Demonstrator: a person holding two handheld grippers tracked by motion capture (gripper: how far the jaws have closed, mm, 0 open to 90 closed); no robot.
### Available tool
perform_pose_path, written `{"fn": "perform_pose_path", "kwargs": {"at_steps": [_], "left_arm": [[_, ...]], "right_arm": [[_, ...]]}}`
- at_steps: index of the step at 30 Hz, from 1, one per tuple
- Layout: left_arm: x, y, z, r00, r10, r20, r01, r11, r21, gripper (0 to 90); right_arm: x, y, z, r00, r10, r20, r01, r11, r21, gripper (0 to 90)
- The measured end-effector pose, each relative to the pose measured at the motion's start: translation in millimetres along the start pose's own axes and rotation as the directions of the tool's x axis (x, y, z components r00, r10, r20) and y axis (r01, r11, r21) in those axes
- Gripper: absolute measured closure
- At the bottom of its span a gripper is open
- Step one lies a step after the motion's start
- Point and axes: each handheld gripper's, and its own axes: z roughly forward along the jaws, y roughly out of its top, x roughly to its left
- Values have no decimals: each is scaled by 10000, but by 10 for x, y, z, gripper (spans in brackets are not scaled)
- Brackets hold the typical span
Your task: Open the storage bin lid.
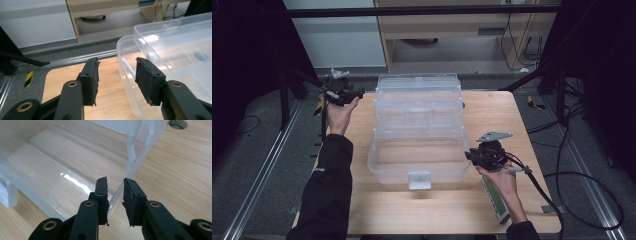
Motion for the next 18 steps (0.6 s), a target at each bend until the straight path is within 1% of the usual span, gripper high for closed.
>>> {"fn": "perform_pose_path", "kwargs": {"at_steps": [1, 2, 4, 5, 6, 7, 8, 9, 10, 11, 12, 13, 14, 16, 18], "left_arm": [[13, -43, -58, 10000, -16, -48, 16, 10000, 13, 507], [13, -43, -58, 10000, -16, -48, 16, 10000, 13, 503], [34, -130, -169, 9999, -50, 128, 50, 10000, 19, 495], [36, -172, -223, 9999, 7, 143, -8, 10000, 62, 490], [28, -255, -325, 9994, 254, 233, -257, 9996, 138, 489], [28, -255, -325, 9994, 254, 233, -257, 9996, 138, 487], [22, -299, -377, 9992, 264, 309, -269, 9995, 143, 487], [2, -387, -471, 9978, 248, 608, -253, 9997, 73, 485], [-16, -432, -518, 9975, 319, 630, -322, 9995, 39, 484], [-16, -432, -518, 9975, 319, 630, -322, 9995, 39, 485], [-51, -518, -609, 9960, 375, 808, -375, 9993, -16, 486], [-70, -561, -653, 9955, 461, 827, -457, 9989, -69, 492], [-88, -604, -696, 9956, 549, 753, -547, 9985, -52, 501], [-118, -689, -760, 9953, 516, 816, -515, 9987, -36, 510], [-151, -761, -834, 9952, 599, 780, -598, 9982, -37, 521]], "right_arm": [[-2, -3, 0, 10000, 50, -40, -50, 10000, -21, 737], [-6, -6, 0, 10000, 54, -50, -54, 10000, -40, 737], [-9, -9, -1, 9999, 85, -58, -85, 9999, -62, 737], [-13, -15, 0, 9999, 142, -84, -143, 9998, -122, 736], [-16, -16, 0, 9998, 170, -108, -171, 9998, -135, 735], [-16, -16, 0, 9998, 170, -108, -171, 9998, -135, 735], [-17, -17, 0, 9997, 202, -119, -203, 9997, -132, 734], [-18, -16, 0, 9997, 200, -127, -202, 9997, -124, 734], [-19, -16, 0, 9997, 194, -131, -196, 9997, -122, 733], [-19, -16, 0, 9997, 194, -131, -196, 9997, -122, 733], [-25, -17, 2, 9997, 198, -170, -201, 9997, -143, 732], [-24, -18, 2, 9996, 213, -179, -216, 9997, -149, 732], [-27, -19, 2, 9997, 192, -180, -195, 9997, -155, 732], [-25, -19, 2, 9997, 196, -170, -199, 9997, -161, 731], [-26, -19, 3, 9997, 189, -175, -192, 9997, -162, 731]]}}
